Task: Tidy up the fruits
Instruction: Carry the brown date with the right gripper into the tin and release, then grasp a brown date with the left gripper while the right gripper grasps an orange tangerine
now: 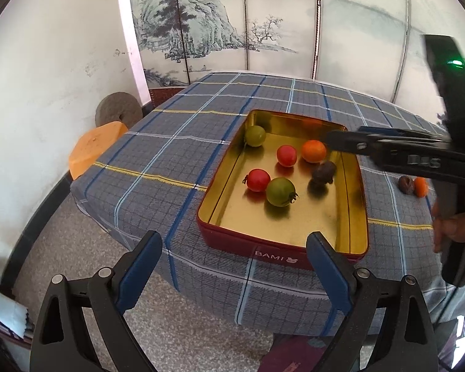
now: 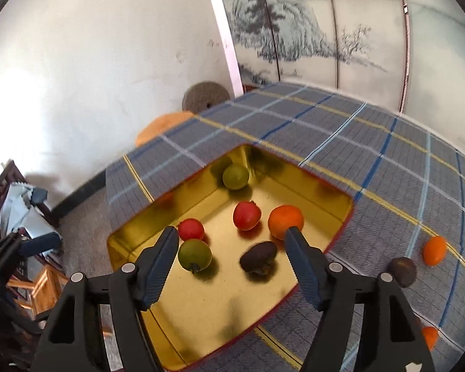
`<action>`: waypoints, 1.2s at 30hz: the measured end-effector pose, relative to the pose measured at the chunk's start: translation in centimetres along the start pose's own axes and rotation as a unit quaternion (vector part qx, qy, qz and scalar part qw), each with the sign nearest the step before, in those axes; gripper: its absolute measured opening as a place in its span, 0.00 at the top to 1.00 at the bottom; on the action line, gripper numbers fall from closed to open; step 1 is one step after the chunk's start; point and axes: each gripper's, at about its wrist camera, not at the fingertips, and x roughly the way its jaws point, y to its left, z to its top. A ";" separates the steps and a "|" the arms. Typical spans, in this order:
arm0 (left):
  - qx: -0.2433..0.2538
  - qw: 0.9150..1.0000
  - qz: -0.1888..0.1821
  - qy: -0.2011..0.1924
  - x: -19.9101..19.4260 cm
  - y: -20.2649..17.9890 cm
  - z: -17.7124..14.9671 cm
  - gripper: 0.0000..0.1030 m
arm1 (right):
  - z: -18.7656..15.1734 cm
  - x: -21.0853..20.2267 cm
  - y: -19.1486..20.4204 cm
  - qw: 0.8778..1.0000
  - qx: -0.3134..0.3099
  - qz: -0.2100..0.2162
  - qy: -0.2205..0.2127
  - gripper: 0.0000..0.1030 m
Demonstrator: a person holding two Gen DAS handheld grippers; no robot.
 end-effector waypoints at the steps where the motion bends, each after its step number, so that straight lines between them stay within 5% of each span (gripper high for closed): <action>1: 0.001 1.000 -0.001 0.000 0.0 -0.1 0.0 0.09 | -0.3 -0.9 -0.2 1.000 0.005 0.001 -0.009 0.33; 8: 0.018 1.000 -0.006 -0.005 -0.3 -1.1 -0.1 0.09 | -4.6 -6.2 -3.4 0.997 0.047 -0.032 -0.046 0.26; 13: 0.041 0.999 -0.014 -0.003 -0.5 -2.8 -0.1 0.09 | -9.5 -10.0 -9.5 0.988 0.114 -0.096 -0.040 0.26; 19: 0.080 0.996 -0.043 -0.001 -0.9 -5.6 -0.2 0.09 | -14.6 -13.7 -16.5 0.961 0.156 -0.228 -0.003 0.26; 24: 0.117 0.988 -0.098 0.005 -1.1 -8.7 0.8 0.09 | -17.3 -15.6 -20.7 0.939 0.180 -0.293 0.024 0.23; 27: 0.129 0.982 -0.133 0.024 -0.6 -10.8 2.0 0.09 | -18.7 -15.9 -22.5 0.932 0.192 -0.305 0.032 0.23; 32: 0.124 0.971 -0.198 0.055 0.9 -14.9 4.6 0.09 | -19.4 -16.1 -22.9 0.938 0.197 -0.284 0.017 0.20; 36: 0.109 0.966 -0.225 0.074 4.0 -18.6 6.9 0.35 | -19.3 -16.2 -23.1 0.944 0.201 -0.260 0.005 0.20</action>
